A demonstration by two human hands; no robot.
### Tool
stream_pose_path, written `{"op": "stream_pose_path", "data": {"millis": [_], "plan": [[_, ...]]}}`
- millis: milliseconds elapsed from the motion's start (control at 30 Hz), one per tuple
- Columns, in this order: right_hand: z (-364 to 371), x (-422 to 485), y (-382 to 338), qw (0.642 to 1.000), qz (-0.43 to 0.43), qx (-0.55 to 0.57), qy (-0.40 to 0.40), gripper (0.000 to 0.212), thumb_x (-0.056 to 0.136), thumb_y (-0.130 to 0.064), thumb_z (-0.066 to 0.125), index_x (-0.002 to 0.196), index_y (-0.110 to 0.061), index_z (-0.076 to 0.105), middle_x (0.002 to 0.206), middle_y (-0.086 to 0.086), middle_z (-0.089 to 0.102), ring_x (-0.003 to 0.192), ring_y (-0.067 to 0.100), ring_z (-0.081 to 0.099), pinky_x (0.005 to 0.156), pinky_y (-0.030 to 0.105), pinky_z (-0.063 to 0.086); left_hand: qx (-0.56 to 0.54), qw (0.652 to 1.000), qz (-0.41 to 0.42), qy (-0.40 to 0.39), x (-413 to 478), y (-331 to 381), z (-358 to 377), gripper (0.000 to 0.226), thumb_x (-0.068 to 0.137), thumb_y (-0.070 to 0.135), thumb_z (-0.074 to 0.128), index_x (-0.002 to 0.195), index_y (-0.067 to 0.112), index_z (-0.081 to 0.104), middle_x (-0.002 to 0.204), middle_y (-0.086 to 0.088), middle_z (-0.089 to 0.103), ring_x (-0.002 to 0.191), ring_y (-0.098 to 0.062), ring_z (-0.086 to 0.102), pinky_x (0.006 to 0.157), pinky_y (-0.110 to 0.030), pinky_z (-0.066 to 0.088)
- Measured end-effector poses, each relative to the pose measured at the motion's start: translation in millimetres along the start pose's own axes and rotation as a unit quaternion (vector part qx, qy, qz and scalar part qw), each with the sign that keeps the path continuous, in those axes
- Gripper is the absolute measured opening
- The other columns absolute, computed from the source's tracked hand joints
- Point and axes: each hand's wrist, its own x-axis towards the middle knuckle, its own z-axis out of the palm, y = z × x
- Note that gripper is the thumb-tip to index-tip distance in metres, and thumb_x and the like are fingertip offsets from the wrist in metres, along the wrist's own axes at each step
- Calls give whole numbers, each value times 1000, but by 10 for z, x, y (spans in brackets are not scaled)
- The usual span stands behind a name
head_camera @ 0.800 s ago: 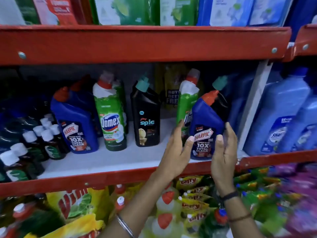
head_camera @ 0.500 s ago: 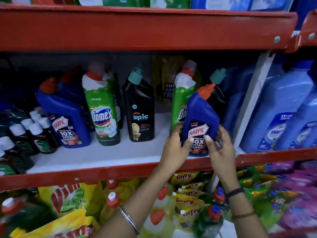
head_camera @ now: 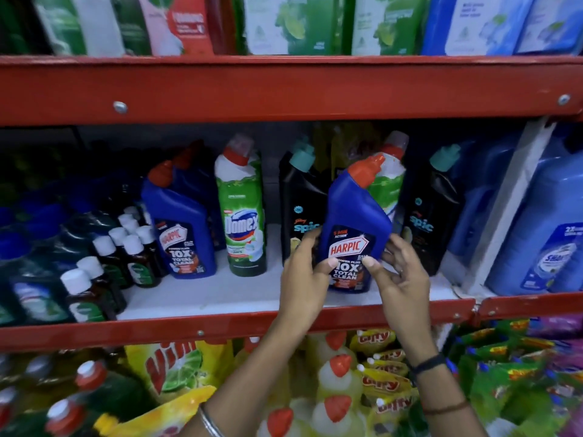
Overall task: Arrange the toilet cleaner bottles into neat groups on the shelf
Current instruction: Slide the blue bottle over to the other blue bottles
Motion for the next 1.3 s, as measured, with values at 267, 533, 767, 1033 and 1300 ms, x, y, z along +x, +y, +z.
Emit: {"op": "stream_pose_path", "data": {"millis": [267, 533, 767, 1033, 1300], "plan": [[980, -200, -252, 993, 19, 78, -89, 41, 87, -6, 63, 125, -15, 54, 117, -10, 64, 104, -8, 62, 81, 8, 49, -46, 990, -1, 132, -149, -242, -924, 49, 89, 0, 60, 124, 35, 55, 106, 23, 64, 98, 7, 63, 75, -10, 52], [1863, -435, -343, 983, 45, 104, -141, 40, 86, -1, 62, 115, -29, 55, 114, -11, 66, 101, -3, 65, 83, 12, 50, -67, 972, -18, 226, -217, -568, -1672, 52, 92, -1, 54, 137, 26, 50, 122, 9, 66, 107, -3, 64, 75, -14, 52], [2216, -497, -311, 982, 64, 73, -165, 43, 85, -2, 64, 113, -33, 54, 110, -19, 63, 96, -7, 64, 85, 15, 53, -26, 967, -38, 250, -181, -773, -1960, 61, 90, -7, 53, 140, 28, 46, 107, 34, 58, 96, 17, 60, 78, -13, 51], [2282, -477, -255, 981, 67, 15, -179, 42, 84, -11, 67, 124, -18, 56, 115, -6, 63, 103, 15, 64, 86, 21, 54, 49, 967, -54, 242, -108, -796, -2017, 63, 93, -4, 47, 144, 31, 37, 113, 10, 56, 87, 11, 58, 69, -7, 51], [2188, -437, -232, 969, 88, 28, -229, 42, 86, -16, 65, 127, -14, 55, 124, 3, 65, 103, -2, 64, 84, 12, 53, 84, 956, -29, 281, -223, -690, -1851, 61, 94, 1, 47, 146, 30, 31, 140, 1, 47, 106, 7, 49, 78, -11, 47]]}}
